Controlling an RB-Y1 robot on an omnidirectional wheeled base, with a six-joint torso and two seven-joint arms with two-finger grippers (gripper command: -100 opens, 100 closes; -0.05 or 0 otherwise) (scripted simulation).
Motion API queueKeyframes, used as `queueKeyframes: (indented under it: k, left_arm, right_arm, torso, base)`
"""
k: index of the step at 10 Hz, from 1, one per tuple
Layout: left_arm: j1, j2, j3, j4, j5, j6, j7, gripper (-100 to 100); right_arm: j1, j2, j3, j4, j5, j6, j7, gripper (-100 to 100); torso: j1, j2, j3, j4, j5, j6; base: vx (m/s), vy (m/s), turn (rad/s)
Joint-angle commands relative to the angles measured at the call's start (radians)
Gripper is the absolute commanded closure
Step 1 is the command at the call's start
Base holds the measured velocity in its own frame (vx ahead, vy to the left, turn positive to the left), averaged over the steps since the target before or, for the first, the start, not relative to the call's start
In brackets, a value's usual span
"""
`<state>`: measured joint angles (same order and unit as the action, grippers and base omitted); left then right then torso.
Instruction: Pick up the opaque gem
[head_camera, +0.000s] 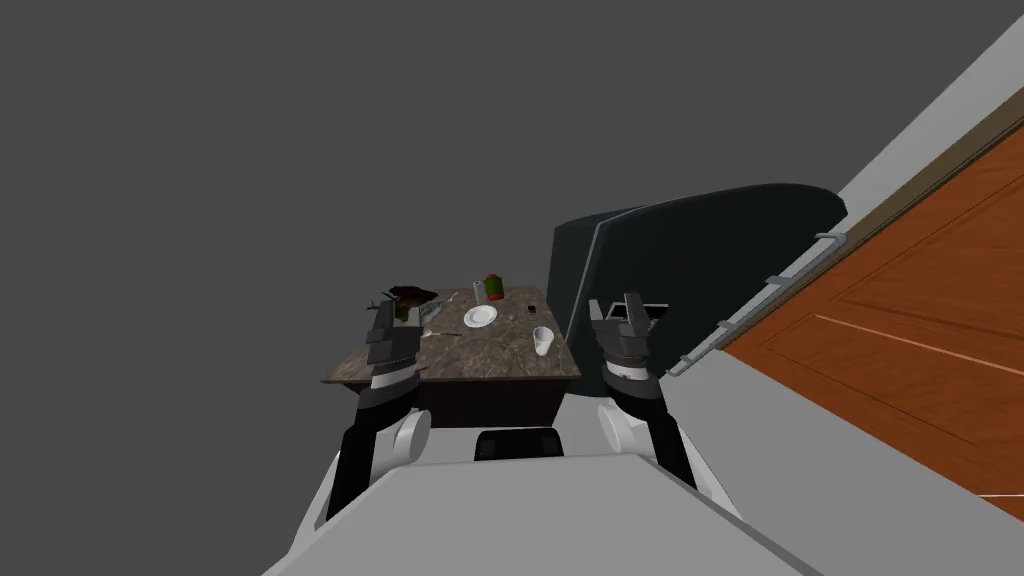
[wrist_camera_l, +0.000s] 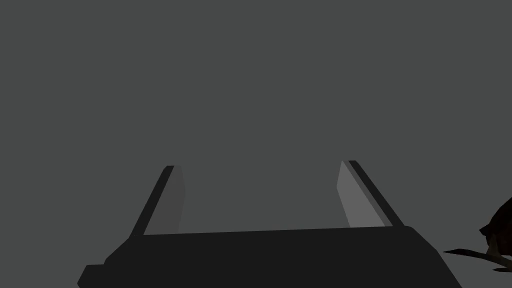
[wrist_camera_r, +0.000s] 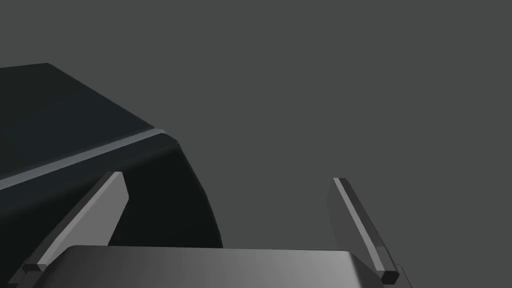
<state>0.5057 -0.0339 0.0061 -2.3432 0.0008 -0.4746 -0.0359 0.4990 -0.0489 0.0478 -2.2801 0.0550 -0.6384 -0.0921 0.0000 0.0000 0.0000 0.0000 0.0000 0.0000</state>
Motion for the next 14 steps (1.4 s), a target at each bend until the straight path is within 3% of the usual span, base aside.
queueKeyframes:
  k: [1,7,11,14]
  left_arm:
    - [0.0,0.0,0.0,0.0,0.0,0.0,0.0,0]
    - [0.0,0.0,0.0,0.0,0.0,0.0,0.0,0]
    - [0.0,0.0,0.0,0.0,0.0,0.0,0.0,0]
    - [0.0,0.0,0.0,0.0,0.0,0.0,0.0,0]
  right_arm:
    - [-0.008,-0.043,-0.007,0.031,0.004,0.007,0.0,-100]
    - [-0.042,-0.208,-0.032,0.182,0.024,0.041,0.001,-100]
    - [-0.068,-0.334,-0.045,0.299,0.047,0.073,0.004,-100]
    - [-0.077,-0.4,-0.048,0.373,0.056,0.084,0.005,-100]
  torso:
    - [0.0,0.0,0.0,0.0,0.0,0.0]
    - [0.011,0.002,0.001,0.0,0.003,-0.001]
    - [0.007,0.002,0.001,0.001,0.002,0.0]
    - [0.006,0.002,0.001,0.001,0.002,0.0]
  base:
    - [-0.011,0.064,0.213]
    - [-0.029,0.139,0.209]
    - [-0.02,0.128,0.23]
    - [-0.01,0.094,0.164]
